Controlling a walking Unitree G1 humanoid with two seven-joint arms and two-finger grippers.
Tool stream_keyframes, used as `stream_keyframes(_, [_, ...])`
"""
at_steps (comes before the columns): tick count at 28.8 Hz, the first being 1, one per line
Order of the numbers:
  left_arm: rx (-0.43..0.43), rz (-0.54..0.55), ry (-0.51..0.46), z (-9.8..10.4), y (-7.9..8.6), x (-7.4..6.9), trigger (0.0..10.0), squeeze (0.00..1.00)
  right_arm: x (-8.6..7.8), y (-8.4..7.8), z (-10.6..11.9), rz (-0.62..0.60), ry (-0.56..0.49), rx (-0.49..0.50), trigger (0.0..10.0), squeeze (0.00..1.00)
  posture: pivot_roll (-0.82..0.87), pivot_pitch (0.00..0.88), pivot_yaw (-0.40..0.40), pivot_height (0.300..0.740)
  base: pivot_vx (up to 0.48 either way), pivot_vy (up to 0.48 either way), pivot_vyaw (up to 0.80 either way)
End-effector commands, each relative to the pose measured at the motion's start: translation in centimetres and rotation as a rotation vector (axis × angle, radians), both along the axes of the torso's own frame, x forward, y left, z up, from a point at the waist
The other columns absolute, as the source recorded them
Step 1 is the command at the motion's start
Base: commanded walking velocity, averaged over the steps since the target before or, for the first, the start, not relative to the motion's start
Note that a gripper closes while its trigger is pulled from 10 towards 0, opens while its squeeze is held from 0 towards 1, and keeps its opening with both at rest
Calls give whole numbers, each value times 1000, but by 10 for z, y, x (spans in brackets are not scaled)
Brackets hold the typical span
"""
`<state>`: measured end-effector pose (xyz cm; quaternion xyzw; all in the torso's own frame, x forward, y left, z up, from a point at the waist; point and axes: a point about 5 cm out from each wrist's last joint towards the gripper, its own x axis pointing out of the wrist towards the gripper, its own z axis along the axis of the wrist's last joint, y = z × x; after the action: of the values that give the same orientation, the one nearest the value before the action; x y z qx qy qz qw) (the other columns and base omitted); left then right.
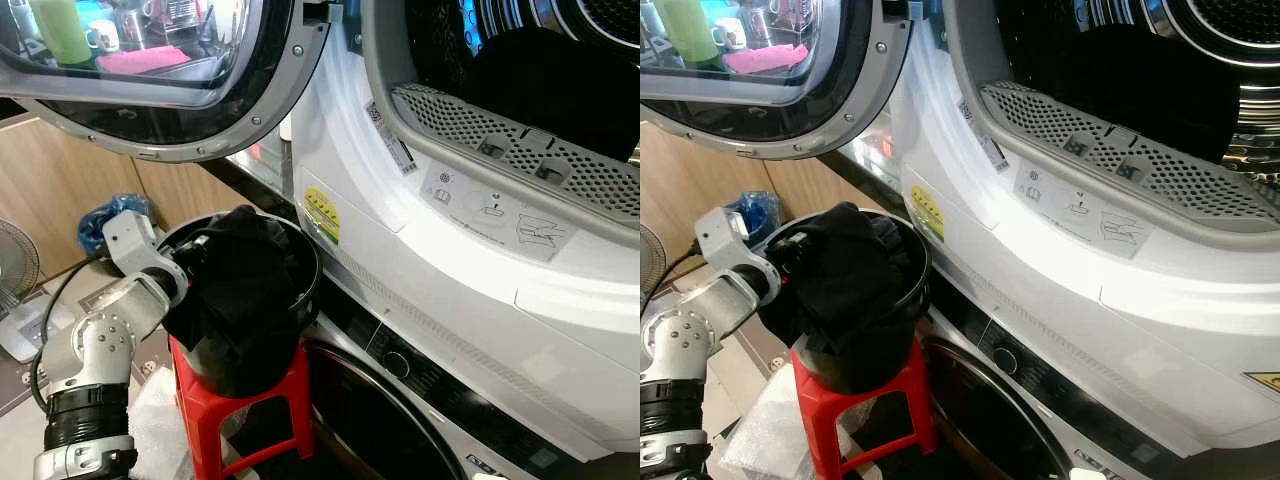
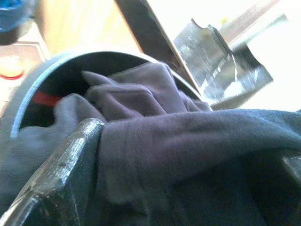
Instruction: Clothes washing
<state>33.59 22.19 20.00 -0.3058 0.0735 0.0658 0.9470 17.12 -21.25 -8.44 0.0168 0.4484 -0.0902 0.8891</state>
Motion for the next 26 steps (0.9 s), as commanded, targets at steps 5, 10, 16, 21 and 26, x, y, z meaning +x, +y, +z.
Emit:
stream_keyframes(5, [-9, 102, -33, 6, 5, -8, 10000, 0, -6, 1, -3, -5, 22, 14, 10000, 0, 47, 113, -33, 740, 0, 0, 0])
stream_keyframes(10, [-24, 114, 49, -9, 0, -10, 10000, 0, -5, 2, -3, -3, 20, 16, 10000, 0, 49, 109, -32, 740, 0, 0, 0])
stream_keyframes(16, [-9, 128, 150, -29, -5, -12, 10000, 0, -4, 3, -3, 4, 20, 20, 10000, 0, 47, 108, -32, 740, 0, 0, 0])
stream_keyframes(21, [-8, 127, 174, -34, -7, -12, 10000, 0, -5, 3, -3, 3, 22, 20, 10000, 0, 45, 111, -32, 740, 0, 0, 0])
stream_keyframes(26, [-16, 115, 235, -42, -10, -10, 10000, 0, -6, 4, -4, 5, 27, 20, 10000, 0, 47, 115, -31, 740, 0, 0, 0])
